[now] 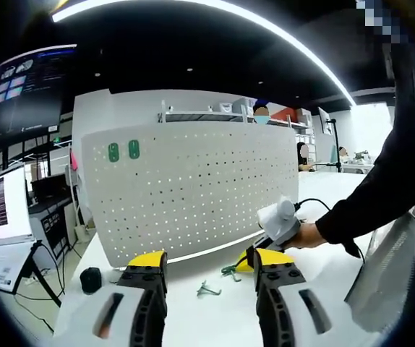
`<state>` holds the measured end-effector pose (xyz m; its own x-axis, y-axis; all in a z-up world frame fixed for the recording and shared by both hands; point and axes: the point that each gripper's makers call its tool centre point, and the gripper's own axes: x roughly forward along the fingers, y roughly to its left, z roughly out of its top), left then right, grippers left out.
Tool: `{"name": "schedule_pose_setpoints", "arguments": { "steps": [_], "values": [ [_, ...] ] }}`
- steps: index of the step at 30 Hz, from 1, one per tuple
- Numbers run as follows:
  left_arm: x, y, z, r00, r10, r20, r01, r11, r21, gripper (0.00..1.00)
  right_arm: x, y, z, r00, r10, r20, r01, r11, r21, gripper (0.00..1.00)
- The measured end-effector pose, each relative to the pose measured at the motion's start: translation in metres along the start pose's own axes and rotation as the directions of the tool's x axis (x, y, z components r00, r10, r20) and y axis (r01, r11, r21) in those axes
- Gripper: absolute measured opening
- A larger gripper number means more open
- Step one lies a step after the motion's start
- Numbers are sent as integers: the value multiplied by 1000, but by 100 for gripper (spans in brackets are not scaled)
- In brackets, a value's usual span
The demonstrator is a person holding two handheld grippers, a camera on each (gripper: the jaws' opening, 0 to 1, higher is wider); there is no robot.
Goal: Insert the hook assembly into the mounting plate slot until the hook locks in place.
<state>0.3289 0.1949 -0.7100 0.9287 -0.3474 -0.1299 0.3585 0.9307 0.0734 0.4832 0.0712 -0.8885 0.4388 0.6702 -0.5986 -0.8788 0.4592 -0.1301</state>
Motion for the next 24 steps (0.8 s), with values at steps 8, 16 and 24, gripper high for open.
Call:
{"name": "schedule_pose_setpoints", "arguments": {
  "steps": [8,16,24],
  "values": [
    [-1,3,-1,1000,-1,3,1,1000,-10,49,-3,1,2,1000,-5,-1,4,1000,-21,1],
    [0,-6,3,1000,-14,7,14,1000,-1,48,-19,-1,3,1000,-23,-9,23,999,-33,1],
    [2,-21,12,999,-36,11,36,999,6,48,-40,-1,15,999,-45,4,45,999,-31,1]
  ]
}}
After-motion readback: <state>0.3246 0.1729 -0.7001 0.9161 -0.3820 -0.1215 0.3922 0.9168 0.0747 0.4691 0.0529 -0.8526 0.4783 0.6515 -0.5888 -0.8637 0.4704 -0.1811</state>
